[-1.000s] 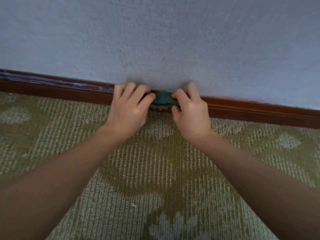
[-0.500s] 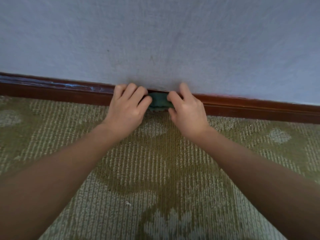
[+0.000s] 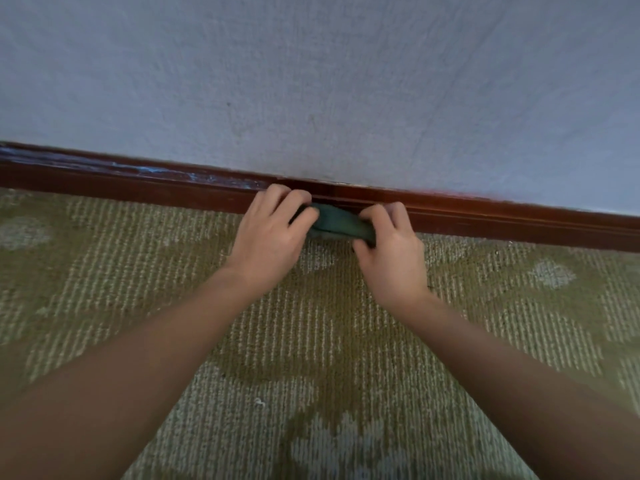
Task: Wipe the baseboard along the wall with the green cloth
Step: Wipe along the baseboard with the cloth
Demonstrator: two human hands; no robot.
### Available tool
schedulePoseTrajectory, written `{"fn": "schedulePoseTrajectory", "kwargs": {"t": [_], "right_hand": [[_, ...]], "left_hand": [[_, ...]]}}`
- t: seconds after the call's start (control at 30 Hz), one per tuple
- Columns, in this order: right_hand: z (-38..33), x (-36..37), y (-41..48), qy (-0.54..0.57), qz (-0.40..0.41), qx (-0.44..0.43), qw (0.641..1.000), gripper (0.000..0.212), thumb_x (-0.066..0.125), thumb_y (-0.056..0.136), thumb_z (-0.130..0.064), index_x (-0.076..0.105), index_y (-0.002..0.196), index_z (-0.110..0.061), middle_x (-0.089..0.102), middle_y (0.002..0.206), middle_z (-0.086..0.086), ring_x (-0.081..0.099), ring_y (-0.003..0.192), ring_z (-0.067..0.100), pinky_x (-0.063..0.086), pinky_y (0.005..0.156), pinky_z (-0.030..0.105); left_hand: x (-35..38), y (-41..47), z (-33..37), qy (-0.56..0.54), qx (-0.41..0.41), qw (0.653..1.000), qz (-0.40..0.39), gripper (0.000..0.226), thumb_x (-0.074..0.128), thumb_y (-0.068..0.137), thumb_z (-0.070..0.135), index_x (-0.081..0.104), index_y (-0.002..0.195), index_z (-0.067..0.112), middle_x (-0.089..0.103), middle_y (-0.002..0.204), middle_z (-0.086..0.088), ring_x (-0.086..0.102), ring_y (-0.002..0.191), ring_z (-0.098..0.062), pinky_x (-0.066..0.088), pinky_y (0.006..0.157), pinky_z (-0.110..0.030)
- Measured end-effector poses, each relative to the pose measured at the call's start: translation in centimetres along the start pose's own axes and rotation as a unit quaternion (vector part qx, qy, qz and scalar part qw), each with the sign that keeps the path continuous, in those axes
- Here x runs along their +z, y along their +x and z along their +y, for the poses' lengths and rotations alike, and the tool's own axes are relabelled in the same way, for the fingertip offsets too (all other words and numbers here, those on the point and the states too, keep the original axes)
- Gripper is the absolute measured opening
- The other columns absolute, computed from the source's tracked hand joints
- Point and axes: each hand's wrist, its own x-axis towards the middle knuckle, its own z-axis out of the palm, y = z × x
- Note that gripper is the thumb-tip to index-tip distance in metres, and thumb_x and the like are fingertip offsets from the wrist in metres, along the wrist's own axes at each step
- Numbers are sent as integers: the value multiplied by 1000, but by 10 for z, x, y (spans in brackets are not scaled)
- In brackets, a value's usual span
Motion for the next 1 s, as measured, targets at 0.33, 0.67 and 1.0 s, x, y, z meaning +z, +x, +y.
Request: {"fn": "schedulePoseTrajectory", "kwargs": {"t": [0.33, 0.67, 1.0], "right_hand": [[-32, -10, 15, 535, 34, 467, 703, 24, 48, 88, 14, 54, 80, -9, 60, 92, 15, 64, 79, 24, 58, 67, 28], [-59, -25, 37, 591, 92, 497, 629, 24, 47, 87, 17, 55, 106, 3, 59, 98, 19, 60, 73, 24, 56, 65, 25], [-41, -19, 38, 365, 57, 460, 808, 27, 61, 81, 12, 56, 73, -14, 59, 77, 4, 65, 71, 18, 57, 61, 21]], "left_hand": [[-8, -3, 27, -139, -284, 948, 36, 30, 67, 74, -8, 67, 103, 1, 51, 100, -22, 49, 93, -35, 41, 70, -31], [-30, 23, 27, -183, -415, 891, 11, 22, 56, 90, 9, 60, 112, 12, 42, 123, -12, 43, 113, -27, 38, 84, -26], [-43, 27, -6, -25, -57, 992, -107, 30, 60, 74, -18, 62, 103, -10, 57, 102, -28, 53, 96, -43, 52, 59, -49]]}}
